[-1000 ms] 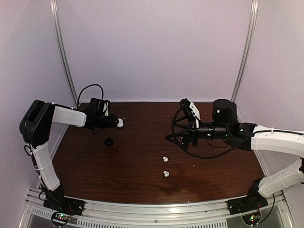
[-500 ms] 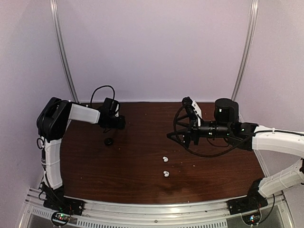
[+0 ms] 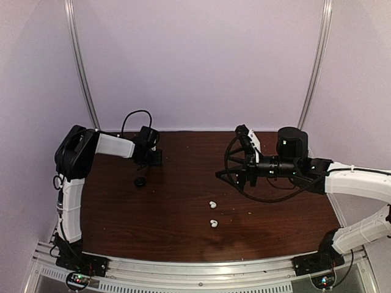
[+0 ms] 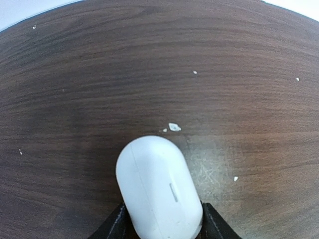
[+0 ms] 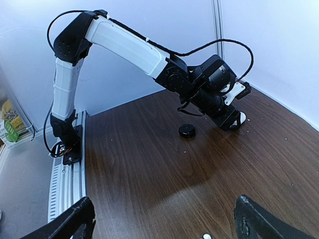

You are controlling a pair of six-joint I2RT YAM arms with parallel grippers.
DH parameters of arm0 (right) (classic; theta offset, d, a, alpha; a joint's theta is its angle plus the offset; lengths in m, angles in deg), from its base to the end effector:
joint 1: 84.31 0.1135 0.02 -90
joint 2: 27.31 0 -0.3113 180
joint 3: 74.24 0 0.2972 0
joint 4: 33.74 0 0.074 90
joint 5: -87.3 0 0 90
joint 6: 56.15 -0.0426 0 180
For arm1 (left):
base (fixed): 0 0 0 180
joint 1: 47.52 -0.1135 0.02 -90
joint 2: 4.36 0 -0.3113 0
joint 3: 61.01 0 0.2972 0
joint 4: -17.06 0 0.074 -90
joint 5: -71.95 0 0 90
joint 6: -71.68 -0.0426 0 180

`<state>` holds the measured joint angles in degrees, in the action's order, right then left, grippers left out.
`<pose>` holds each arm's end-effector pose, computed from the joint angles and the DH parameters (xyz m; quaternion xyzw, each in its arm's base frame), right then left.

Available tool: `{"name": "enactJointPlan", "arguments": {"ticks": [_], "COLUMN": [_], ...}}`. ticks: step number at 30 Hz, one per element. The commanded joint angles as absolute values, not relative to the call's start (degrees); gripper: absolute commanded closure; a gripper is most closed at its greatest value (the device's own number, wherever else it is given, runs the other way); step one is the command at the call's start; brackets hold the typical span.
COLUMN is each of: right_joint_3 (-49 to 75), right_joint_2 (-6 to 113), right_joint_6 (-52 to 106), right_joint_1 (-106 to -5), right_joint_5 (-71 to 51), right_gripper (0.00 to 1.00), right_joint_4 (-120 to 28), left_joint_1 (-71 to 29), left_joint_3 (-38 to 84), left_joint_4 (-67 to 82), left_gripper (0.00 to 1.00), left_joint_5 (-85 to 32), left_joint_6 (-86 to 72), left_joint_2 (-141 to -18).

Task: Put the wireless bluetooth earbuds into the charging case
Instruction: Pick up the charging case from the center of the board.

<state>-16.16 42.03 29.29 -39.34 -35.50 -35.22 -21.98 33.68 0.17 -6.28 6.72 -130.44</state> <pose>0.2021 0.2345 0.3225 -0.4242 0.6424 0.4512 0.4514 0.4856 -0.2224 0.1239 -0.0325 0.9297 -0.0647 0.3612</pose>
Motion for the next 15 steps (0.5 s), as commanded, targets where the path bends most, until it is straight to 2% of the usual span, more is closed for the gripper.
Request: {"name": "enactJointPlan", "arguments": {"ticks": [1, 3, 7, 9, 12, 15], "right_joint_3": [-17.06, -17.23, -17.38, -17.41, -17.50, -17.57], "right_joint_2": [39.91, 39.82, 39.91, 39.81, 39.75, 39.59], "right_joint_6": [28.75, 28.75, 28.74, 28.67, 28.67, 28.71], "right_joint_1": [-39.67, -39.67, -39.72, -39.76, -39.78, -39.78], "right_joint_5": [-35.50, -35.41, -35.46, -35.48, -35.41, -35.31], "right_gripper": [0.02, 0.01, 0.01, 0.01, 0.01, 0.01], "right_joint_4": [-34.05, -34.05, -34.01, -33.89, -33.79, -33.94], "left_joint_1": [-23.15, -23.87, -24.53, -24.82, -24.84, -25.07], "left_joint_3": [35.27, 35.47, 36.50, 37.16, 38.33, 39.49], "left_joint_4": [-1.71, -1.58, -1.69, -1.70, -1.88, -2.38], "left_gripper": [0.50, 0.50, 0.39, 0.37, 0.39, 0.47], "left_joint_5": [-5.94, -7.04, -8.84, -10.30, -11.23, -11.43], "left_joint_6": [7.45, 8.21, 8.40, 8.40, 8.55, 8.53], "left_joint_2": [-132.98, -133.14, -133.80, -134.21, -135.29, -136.31]}}
